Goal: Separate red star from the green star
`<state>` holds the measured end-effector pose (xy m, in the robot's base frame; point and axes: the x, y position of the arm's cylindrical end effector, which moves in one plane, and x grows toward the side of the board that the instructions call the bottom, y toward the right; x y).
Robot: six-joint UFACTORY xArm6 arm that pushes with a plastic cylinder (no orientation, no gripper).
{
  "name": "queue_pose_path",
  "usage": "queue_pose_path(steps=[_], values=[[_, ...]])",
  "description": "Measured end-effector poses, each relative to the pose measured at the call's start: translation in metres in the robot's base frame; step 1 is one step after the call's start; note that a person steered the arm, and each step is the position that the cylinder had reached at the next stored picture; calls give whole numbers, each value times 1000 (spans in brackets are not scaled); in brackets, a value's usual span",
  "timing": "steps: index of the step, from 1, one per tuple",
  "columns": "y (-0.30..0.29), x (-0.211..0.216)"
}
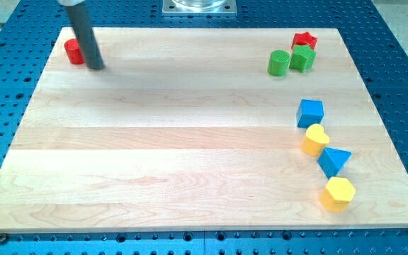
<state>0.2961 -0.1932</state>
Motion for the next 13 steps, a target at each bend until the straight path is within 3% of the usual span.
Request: queue_pose_path(steps=[4, 7, 8, 9, 10, 13], values=[[70, -2], [80, -2], [127, 19], [175, -8], [175, -68], [299, -103]])
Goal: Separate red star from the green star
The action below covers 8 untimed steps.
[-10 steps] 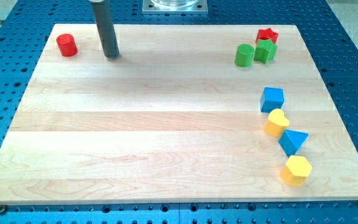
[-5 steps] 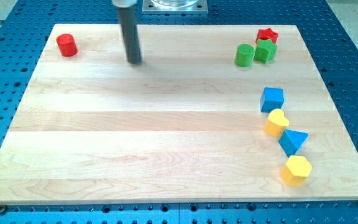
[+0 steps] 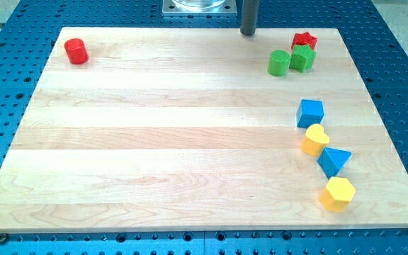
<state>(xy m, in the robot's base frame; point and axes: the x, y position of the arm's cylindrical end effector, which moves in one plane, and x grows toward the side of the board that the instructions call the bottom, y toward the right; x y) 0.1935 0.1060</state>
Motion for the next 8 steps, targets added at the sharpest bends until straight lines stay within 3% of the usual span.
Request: queue_pose_path(steps=[1, 3, 4, 5, 6, 7, 8], values=[[5, 0], [77, 7], [113, 67], [99, 118], [119, 121], [140, 93], [168, 124]])
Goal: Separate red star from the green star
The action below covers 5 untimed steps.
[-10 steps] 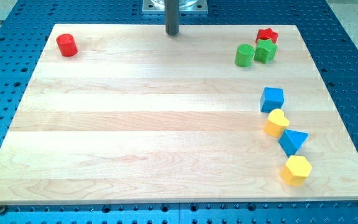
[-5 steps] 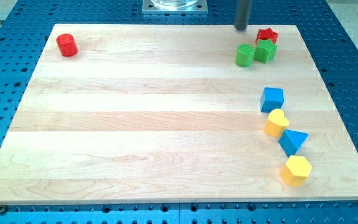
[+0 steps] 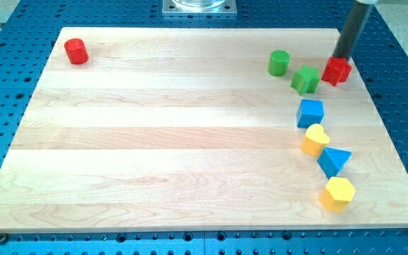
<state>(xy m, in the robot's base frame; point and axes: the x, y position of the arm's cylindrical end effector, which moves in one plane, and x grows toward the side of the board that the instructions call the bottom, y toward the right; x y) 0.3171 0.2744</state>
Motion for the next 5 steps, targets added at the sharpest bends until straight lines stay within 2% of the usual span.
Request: queue_pose_path(steps=[1, 2, 3, 4, 5], values=[[-43, 17], [-33, 44], [-27, 20], [-24, 75], [-57, 83]])
